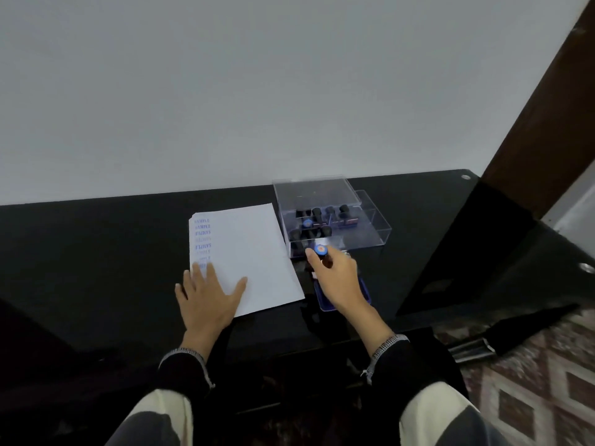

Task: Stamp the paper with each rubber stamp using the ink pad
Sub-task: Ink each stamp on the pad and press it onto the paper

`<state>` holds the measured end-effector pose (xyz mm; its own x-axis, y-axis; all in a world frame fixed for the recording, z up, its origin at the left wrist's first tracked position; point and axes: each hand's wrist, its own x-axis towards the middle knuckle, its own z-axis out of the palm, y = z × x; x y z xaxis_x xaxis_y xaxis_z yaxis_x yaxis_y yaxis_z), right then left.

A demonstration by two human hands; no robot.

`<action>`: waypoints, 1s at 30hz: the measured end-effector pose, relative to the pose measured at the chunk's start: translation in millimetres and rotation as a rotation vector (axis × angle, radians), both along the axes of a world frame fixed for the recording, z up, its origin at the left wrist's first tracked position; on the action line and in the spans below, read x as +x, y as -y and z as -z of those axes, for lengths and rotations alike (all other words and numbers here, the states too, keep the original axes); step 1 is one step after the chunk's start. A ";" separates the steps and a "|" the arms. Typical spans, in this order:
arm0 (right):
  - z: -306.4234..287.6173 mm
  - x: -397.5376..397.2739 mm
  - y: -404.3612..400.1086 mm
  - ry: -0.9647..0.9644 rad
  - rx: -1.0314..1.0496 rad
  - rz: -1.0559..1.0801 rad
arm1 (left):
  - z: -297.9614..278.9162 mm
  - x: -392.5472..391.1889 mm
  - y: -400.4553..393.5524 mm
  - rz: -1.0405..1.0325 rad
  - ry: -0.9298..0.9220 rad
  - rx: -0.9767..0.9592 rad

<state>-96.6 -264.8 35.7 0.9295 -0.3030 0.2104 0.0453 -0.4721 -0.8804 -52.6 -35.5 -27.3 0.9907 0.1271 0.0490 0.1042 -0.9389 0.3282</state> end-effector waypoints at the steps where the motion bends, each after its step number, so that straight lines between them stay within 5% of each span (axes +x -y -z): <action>1: -1.0 -3.3 8.2 -0.012 -0.030 0.014 | -0.1 -0.3 0.0 0.004 -0.001 -0.005; 6: 0.9 -19.3 37.6 -0.133 -0.201 -0.025 | 4.5 0.3 -0.1 0.039 0.037 0.033; 9: 2.2 -29.7 44.3 -0.161 -0.359 -0.057 | 8.1 0.3 6.5 0.238 0.304 0.058; 11: 1.9 -33.8 45.1 -0.159 -0.484 -0.075 | 7.1 -3.4 16.1 0.409 0.400 -0.116; 15: 1.1 -33.5 43.0 -0.160 -0.683 -0.138 | -5.6 -18.5 41.0 0.637 0.182 -0.376; 21: 9.4 -29.8 41.8 -0.197 -0.723 -0.173 | -5.7 -22.5 58.6 0.760 -0.062 -0.100; 30: 22.5 -24.6 39.2 -0.199 -0.688 -0.141 | -4.4 -26.3 64.3 0.793 -0.052 0.154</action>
<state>-121.2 -304.0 13.3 0.9904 -0.0372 0.1331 0.0169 -0.9230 -0.3844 -78.9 -99.8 -22.9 0.7848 -0.6185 -0.0401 -0.5998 -0.7741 0.2023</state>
